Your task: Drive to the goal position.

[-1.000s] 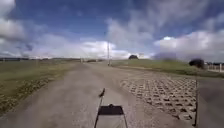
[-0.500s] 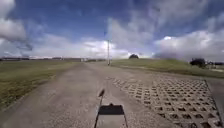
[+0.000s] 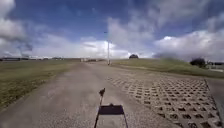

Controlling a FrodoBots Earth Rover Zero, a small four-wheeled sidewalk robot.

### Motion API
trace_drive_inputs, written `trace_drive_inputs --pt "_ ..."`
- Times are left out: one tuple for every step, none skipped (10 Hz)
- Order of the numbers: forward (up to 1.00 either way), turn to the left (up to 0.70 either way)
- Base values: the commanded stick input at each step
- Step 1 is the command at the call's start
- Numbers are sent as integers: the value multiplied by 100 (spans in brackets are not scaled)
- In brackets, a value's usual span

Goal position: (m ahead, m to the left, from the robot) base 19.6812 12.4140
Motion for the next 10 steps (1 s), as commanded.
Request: trace_drive_inputs --pt "38 62" --pt "78 38" --pt "85 34" --pt "85 34" --pt "85 25" --pt "85 12" --pt "85 0" --pt "85 0" --pt "85 0" --pt "85 0"
